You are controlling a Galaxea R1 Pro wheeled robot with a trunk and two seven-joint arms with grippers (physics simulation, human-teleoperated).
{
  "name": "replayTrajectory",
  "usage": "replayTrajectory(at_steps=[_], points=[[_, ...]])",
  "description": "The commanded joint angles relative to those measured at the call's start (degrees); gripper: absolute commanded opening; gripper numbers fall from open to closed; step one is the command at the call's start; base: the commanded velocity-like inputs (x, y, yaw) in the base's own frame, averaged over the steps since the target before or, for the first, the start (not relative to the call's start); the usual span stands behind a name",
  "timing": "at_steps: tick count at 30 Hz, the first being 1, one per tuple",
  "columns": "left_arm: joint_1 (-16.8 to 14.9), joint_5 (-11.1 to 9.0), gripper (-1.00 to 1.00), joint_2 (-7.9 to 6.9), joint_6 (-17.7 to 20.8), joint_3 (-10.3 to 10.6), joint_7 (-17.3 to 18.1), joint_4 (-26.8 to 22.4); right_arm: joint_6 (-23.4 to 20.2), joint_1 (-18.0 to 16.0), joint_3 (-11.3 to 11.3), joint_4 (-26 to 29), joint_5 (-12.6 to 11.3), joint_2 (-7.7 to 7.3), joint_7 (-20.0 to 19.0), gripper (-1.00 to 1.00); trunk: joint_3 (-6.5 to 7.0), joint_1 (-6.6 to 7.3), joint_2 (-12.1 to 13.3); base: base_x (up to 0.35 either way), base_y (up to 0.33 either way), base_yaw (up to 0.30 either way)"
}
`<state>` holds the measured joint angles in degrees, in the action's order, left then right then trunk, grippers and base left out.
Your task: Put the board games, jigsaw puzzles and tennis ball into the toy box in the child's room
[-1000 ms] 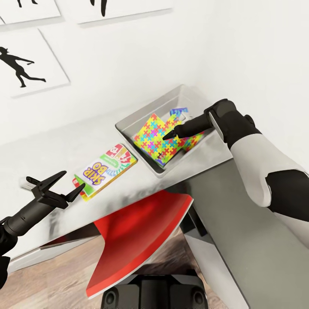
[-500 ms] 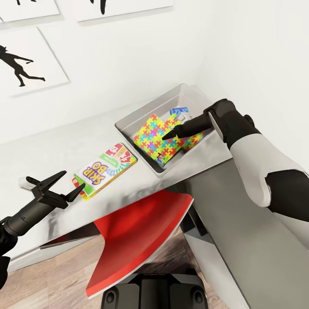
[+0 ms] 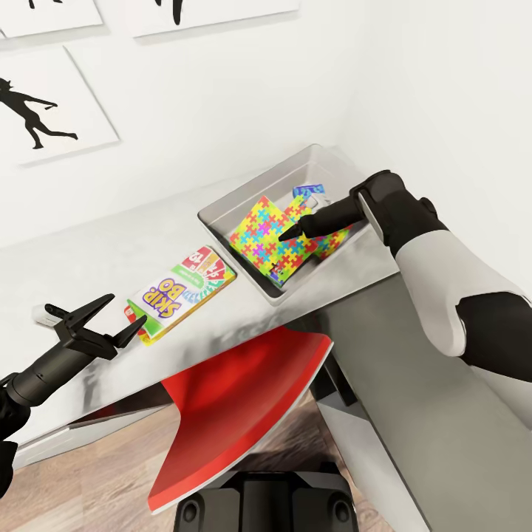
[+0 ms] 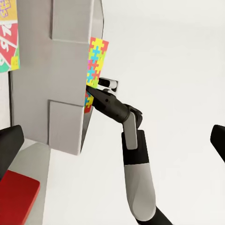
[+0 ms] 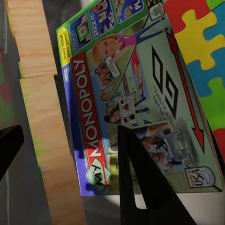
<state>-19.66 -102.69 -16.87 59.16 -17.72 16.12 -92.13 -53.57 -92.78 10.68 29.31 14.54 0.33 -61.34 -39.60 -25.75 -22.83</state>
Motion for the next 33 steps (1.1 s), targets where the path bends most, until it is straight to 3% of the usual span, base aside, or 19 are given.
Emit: replayTrajectory(at_steps=[1, 9, 10, 33], points=[[0.0, 0.5, 1.00, -0.01, 0.2, 0.0, 0.5, 0.0, -0.2, 0.0, 0.0, 0.0, 0.6, 0.03, -0.4, -1.00, -0.07, -0.03, -0.1, 0.000, 0.000, 0.000], [0.0, 0.5, 1.00, -0.01, 0.2, 0.0, 0.5, 0.0, -0.2, 0.0, 0.0, 0.0, 0.6, 0.07, -0.4, -1.00, -0.07, -0.03, -0.1, 0.000, 0.000, 0.000], [0.0, 0.5, 1.00, -0.01, 0.2, 0.0, 0.5, 0.0, -0.2, 0.0, 0.0, 0.0, 0.6, 0.06, -0.4, 1.00, -0.07, -0.03, -0.1, 0.000, 0.000, 0.000], [0.0, 0.5, 1.00, 0.01, 0.2, 0.0, 0.5, 0.0, -0.2, 0.1, -0.3, 1.8, 0.5, -0.35, -0.1, 1.00, -0.07, -0.03, -0.1, 0.000, 0.000, 0.000]])
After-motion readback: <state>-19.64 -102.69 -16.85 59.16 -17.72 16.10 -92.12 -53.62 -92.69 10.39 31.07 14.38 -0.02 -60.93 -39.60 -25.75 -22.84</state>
